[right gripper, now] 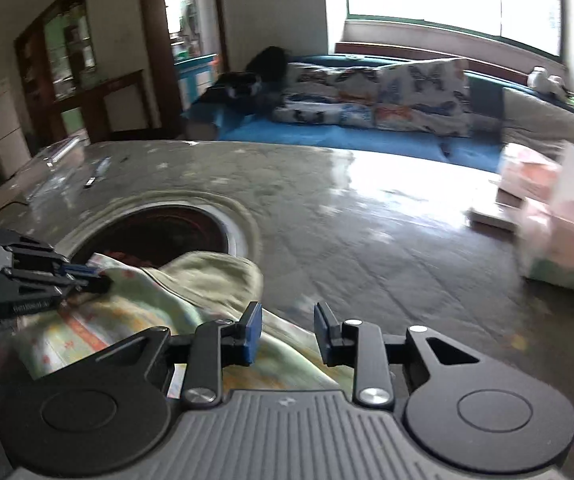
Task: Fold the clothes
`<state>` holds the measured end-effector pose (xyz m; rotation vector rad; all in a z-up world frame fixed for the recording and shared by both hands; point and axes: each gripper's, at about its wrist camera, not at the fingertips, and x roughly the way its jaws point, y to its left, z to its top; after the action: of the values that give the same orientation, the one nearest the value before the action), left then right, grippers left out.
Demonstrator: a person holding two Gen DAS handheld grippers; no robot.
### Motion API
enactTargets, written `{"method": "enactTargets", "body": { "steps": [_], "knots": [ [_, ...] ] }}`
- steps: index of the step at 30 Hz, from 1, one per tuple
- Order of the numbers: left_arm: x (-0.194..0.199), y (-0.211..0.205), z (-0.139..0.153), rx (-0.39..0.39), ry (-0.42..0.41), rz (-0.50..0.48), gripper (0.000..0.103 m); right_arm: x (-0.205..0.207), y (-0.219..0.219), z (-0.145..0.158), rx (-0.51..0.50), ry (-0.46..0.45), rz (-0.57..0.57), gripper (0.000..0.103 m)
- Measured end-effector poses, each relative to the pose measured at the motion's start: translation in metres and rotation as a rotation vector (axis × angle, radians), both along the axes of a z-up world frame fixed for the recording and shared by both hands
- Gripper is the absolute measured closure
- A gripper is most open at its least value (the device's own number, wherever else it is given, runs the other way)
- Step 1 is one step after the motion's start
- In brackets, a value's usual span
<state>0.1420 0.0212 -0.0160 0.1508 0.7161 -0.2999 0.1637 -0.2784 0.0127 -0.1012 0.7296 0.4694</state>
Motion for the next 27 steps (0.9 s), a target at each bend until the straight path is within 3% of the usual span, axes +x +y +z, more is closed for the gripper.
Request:
{"method": "enactTargets", "body": {
  "steps": [4,15,17,21,24,27],
  "knots": [
    [0.004,-0.001,-0.001,0.005,0.003,0.007,0.094,-0.023,-0.021,-0.007,-0.018,0.023,-0.025,0.067],
    [0.006,-0.011,-0.004,0.030,0.004,0.028,0.092,-0.097,-0.028,-0.019,0.038,0.062,0.042,0.068],
    [0.005,-0.010,-0.004,0.033,0.000,0.037,0.088,-0.101,-0.023,-0.027,0.022,0.083,0.050,0.068],
    [0.003,-0.004,-0.001,0.040,-0.012,0.069,0.069,-0.104,-0.025,-0.024,0.020,0.070,0.035,0.068],
    [-0.002,0.002,0.007,0.022,-0.030,0.091,0.066,-0.103,-0.023,-0.012,0.024,0.031,0.033,0.068],
    [-0.012,0.003,0.014,0.006,-0.047,0.105,0.048,-0.093,-0.015,-0.002,0.038,-0.019,0.041,0.064]
  ]
}}
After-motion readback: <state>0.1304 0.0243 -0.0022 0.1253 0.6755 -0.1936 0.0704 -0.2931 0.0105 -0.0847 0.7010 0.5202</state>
